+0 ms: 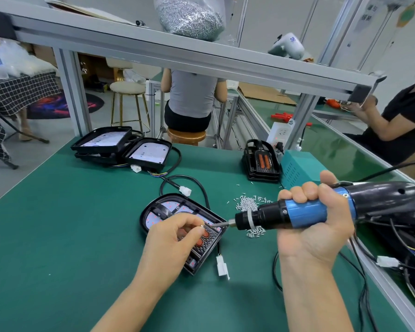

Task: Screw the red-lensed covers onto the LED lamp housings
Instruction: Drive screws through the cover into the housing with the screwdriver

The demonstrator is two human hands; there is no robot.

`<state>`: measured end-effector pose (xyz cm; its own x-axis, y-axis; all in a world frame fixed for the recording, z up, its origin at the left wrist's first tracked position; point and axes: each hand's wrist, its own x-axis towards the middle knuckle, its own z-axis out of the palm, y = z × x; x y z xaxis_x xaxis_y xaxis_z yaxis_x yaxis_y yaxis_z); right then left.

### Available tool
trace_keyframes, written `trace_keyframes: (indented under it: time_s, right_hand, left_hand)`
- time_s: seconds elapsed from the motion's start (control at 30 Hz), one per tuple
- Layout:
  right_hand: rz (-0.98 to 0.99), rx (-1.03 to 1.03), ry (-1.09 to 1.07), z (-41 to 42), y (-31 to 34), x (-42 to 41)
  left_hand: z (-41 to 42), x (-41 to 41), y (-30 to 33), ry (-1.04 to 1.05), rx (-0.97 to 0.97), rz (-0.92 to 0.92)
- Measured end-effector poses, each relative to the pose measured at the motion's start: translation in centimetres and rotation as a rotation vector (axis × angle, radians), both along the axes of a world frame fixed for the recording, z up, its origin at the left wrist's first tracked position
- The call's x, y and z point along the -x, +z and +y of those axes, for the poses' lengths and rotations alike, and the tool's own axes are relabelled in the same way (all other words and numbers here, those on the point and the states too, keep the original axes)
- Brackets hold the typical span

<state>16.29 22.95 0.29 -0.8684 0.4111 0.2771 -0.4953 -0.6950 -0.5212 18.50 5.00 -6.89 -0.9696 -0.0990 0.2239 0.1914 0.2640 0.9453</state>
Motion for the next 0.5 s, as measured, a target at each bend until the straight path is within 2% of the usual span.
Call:
trace_keyframes:
  time_s: [0.17, 0.37, 0.5]
  right_hand:
    - [-0.002, -0.151, -0.056, -0.6, -0.4, 1.8]
    - [-0.022, -0.322, -0.113, -1.4, -1.5, 3.8]
    - [-0.024, -0.437, -0.143, -1.8, -2.0, 4.4]
  left_hand:
    - [0.1, 2.1, 0.6, 0.028, 0.39, 0.097]
    - [1.1, 4.6, -0.2, -0.051, 0.538, 0.095]
    - [1.2, 5.4, -1.4, -0.029, 0.682, 0.115]
